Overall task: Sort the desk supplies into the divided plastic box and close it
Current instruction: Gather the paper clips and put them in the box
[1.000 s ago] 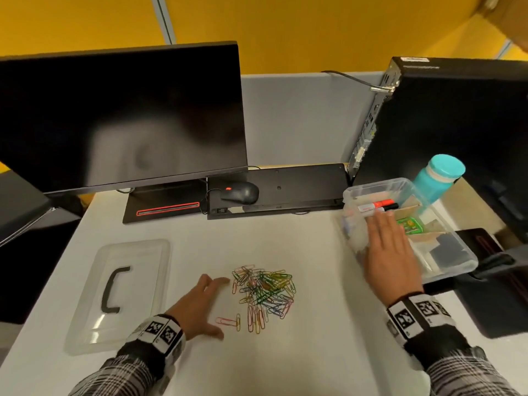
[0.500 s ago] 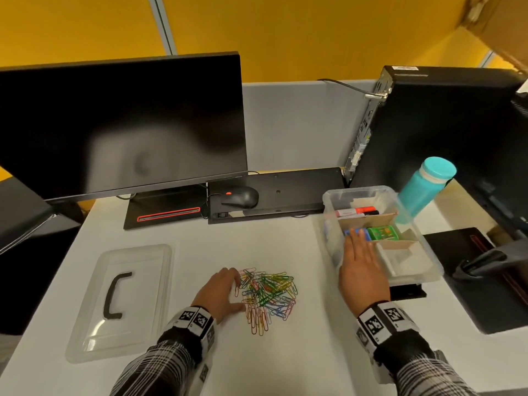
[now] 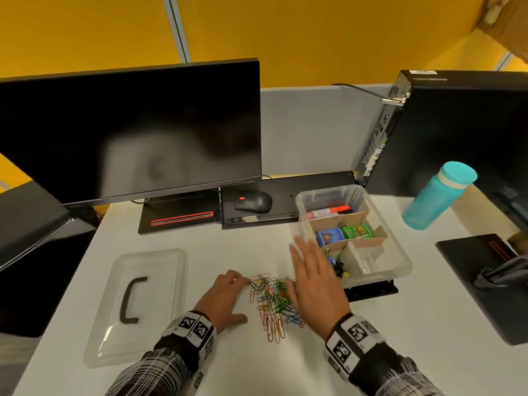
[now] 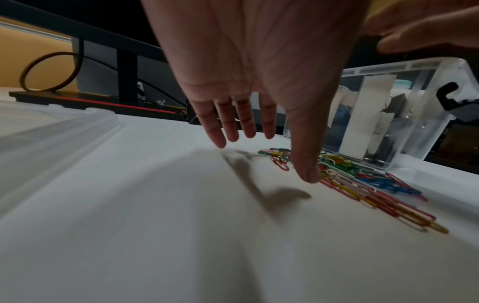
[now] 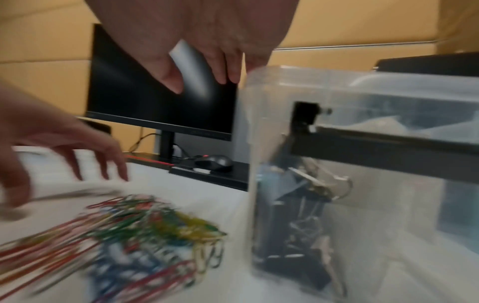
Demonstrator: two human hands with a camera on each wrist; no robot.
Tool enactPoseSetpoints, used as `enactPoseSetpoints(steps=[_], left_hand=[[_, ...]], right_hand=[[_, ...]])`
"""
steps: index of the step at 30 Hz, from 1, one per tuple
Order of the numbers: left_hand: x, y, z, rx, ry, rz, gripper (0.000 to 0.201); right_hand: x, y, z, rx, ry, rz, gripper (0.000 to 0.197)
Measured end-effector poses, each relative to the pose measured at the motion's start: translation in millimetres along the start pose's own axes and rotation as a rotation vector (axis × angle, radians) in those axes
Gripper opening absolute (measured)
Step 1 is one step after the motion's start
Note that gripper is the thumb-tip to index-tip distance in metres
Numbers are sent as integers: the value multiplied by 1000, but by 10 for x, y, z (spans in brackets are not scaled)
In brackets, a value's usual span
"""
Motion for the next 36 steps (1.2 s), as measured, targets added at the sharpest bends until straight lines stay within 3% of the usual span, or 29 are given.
enactPoseSetpoints(steps=[2, 4, 8, 10, 12, 14, 18, 20, 23, 27, 36], left_hand=[[7, 51, -22, -33, 33, 30, 88], [-15, 138, -58, -63, 66, 73, 96], [-128, 333, -146, -90, 65, 181, 111], [-161, 408, -189, -103, 84, 224, 111], [-174, 448, -229, -134, 128, 249, 105], [-169, 461, -267, -185, 155, 242, 93], [-119, 442, -276, -213, 142, 156, 61], [-90, 438, -284, -209, 158, 114, 45], [-79, 426, -305, -201, 182, 91, 34], [-77, 402, -282, -183, 217, 73, 33], [-49, 297, -187, -140, 153, 1, 29]], right_hand=[[-144, -220, 172, 87, 106, 90, 59], [-324, -341, 219, 52, 155, 198, 66], [-889, -337, -57, -275, 103, 546, 115], [-1012, -288, -138, -360, 62, 584, 125], [-1094, -234, -124, -359, 77, 583, 115], [-1145, -190, -94, -341, 121, 585, 92], [-1140, -143, -25, -277, 154, 560, 48], [-1133, -140, 3, -234, 130, 549, 36], [-1111, -125, 6, -193, 99, 550, 34], [-1079, -114, -10, -128, 105, 521, 42], [-862, -99, -185, -148, 327, 478, 32]])
Point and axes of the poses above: each hand's wrist, its own y-axis towards the middle knuckle, its own x-axis out of the back of the hand, z = x × y, the point moved 8 cm from there along y, towards the middle knuckle, and after that the axes turned 15 degrees about -x, right-handed, at the moved point
